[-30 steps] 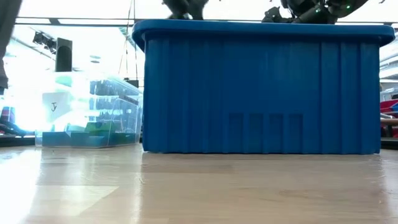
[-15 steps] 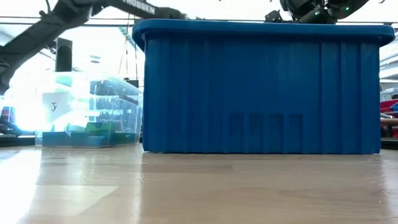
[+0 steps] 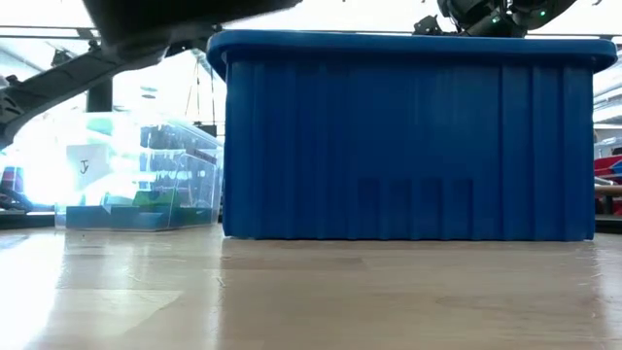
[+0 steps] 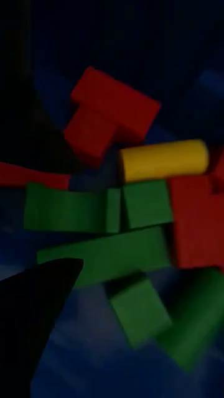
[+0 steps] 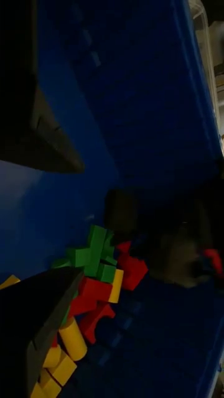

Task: Sort blocks
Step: Put the green block into the transparent bin

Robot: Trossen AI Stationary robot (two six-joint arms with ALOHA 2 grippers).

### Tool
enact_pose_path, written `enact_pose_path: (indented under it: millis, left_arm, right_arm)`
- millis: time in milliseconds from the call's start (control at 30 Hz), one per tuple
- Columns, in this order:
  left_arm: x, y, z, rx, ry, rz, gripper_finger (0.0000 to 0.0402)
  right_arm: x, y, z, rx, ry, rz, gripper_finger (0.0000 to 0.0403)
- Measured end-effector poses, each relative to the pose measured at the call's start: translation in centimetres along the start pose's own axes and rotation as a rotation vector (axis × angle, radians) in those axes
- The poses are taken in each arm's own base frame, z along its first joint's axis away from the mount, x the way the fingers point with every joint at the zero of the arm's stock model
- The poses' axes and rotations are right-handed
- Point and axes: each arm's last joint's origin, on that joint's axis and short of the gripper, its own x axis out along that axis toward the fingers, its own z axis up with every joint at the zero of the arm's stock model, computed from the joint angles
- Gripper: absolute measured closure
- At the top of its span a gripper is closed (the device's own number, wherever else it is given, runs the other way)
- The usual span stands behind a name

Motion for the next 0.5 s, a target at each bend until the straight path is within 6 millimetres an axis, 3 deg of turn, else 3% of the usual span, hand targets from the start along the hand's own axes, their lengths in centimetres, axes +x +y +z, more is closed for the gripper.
enact_pose_path:
  millis: [267,500]
  left_arm:
    - [1.8,-0.6,-1.4,0.07,0.111,-0.015,0.0161]
    - [1.4,-1.5,-2.0,0.076,0.15,-0.219,0.0161]
  right_arm:
    - [0.0,0.0,0.0,0.0,0.001,0.009,0.0149]
    - [0.0,0.1,0.0,0.0,0.0,0.018,0.0147]
